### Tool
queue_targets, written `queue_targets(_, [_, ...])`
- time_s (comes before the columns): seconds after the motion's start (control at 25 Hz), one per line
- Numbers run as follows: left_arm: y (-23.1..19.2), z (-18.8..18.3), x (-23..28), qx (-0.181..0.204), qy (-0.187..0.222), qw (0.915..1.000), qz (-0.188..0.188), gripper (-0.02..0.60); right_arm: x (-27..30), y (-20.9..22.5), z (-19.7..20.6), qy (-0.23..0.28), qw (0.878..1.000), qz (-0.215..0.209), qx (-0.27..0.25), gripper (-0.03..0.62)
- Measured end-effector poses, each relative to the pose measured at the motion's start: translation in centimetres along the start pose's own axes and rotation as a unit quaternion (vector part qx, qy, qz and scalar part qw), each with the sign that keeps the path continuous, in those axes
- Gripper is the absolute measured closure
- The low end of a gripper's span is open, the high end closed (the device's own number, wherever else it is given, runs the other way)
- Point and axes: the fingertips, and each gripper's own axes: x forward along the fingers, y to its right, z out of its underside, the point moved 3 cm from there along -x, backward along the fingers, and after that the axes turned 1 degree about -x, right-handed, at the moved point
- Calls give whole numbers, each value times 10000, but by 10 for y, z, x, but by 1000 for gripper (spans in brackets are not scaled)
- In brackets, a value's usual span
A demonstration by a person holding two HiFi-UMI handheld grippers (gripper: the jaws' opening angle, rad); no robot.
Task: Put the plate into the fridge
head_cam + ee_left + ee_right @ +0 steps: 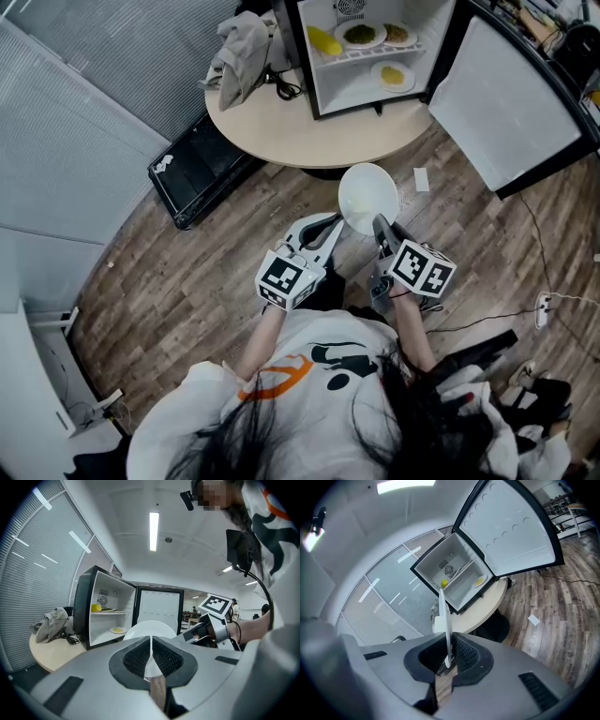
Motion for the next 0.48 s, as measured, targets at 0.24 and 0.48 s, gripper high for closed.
queue_targets(0.24, [-41,-7,15,-50,29,10000,79,571,32,-8,-22,99,9998,191,-16,563])
queue_targets(0.48, [-74,-12,29,-74,62,9997,238,571,68,-14,-29,28,9997,244,24,563])
